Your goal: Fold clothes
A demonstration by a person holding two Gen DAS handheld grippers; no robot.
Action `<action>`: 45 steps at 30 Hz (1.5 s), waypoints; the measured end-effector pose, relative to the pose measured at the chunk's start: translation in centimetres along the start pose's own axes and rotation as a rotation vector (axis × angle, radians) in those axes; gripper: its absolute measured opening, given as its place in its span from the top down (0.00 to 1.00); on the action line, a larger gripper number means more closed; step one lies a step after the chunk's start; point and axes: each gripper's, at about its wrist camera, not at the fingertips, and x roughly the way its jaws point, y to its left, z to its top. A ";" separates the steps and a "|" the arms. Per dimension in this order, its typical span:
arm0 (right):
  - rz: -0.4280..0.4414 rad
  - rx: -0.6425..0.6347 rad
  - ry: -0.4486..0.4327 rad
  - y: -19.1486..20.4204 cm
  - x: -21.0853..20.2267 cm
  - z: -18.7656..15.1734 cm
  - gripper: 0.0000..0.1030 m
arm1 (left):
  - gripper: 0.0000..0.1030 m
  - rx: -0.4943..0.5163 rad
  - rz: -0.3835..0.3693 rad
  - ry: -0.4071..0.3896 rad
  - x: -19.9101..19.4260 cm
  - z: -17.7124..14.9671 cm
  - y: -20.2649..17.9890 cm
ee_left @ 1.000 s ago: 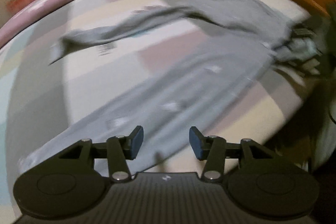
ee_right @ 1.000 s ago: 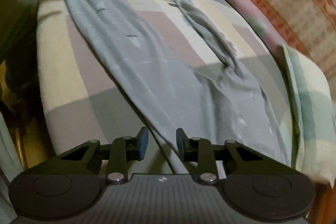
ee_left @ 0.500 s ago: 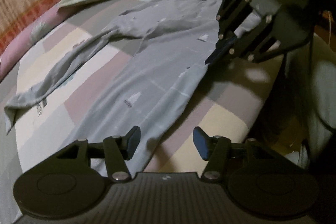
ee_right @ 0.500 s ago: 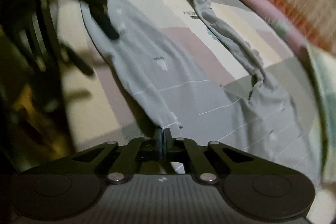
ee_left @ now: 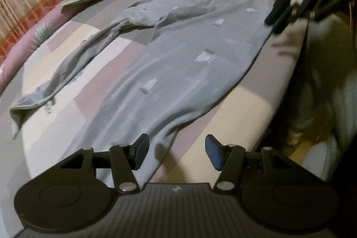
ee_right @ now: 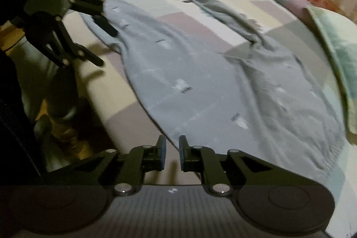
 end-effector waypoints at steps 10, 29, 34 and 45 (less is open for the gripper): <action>0.082 -0.173 -0.112 3.6 3.5 5.3 0.86 | 0.45 0.001 0.112 0.102 -2.4 -3.9 3.0; 0.187 -0.277 -0.121 8.9 13.0 14.2 0.94 | 0.45 -0.247 0.180 0.114 -6.7 -10.2 8.8; 0.376 -0.149 -0.085 7.7 12.3 15.2 0.98 | 0.44 -0.283 0.202 0.127 -7.5 -11.8 10.2; 0.379 -0.141 -0.037 7.8 10.1 13.2 0.72 | 0.45 -0.820 0.118 0.084 -8.3 -18.9 17.1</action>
